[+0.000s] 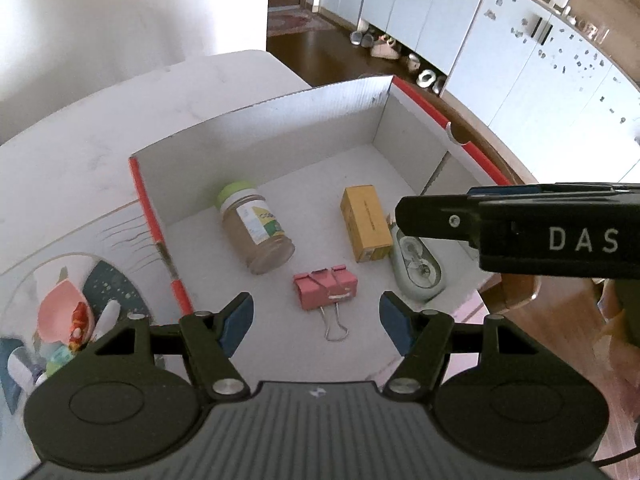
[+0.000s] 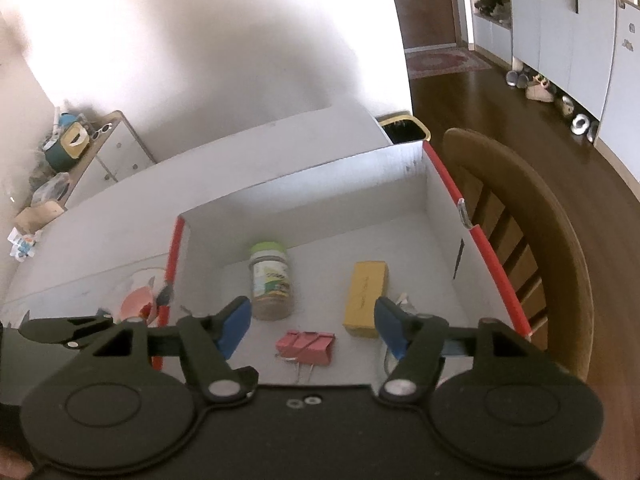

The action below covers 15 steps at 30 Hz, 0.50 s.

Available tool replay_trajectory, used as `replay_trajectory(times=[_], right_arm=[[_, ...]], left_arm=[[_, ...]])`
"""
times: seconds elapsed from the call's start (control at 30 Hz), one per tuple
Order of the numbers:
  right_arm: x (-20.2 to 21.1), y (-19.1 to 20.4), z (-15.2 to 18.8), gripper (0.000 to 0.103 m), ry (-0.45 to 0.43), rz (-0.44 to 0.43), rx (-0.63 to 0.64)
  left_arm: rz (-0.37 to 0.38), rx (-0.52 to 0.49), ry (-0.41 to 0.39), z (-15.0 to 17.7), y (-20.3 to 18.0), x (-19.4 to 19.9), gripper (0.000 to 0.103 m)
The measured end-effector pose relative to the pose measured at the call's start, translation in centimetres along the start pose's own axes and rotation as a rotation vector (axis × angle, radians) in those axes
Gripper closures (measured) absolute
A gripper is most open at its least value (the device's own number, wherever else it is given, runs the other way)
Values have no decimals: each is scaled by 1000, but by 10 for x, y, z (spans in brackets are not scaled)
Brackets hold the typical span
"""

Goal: Organize rigid objects
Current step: 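Withdraw both tools from the shoebox back toward the remaining pile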

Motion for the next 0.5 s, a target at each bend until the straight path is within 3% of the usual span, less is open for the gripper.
replay_trajectory(times=[0.5], right_arm=[[42, 47, 40, 23, -102, -33, -3]], left_arm=[[35, -44, -90, 36, 31, 53, 34]])
Point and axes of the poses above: each gripper's, at about its wrist camera, not at the fingertips, and x roughly against the way its jaws point, y to its left, z to its underside, the point moved 2 cm from there along -x, roughly the way its jaws point
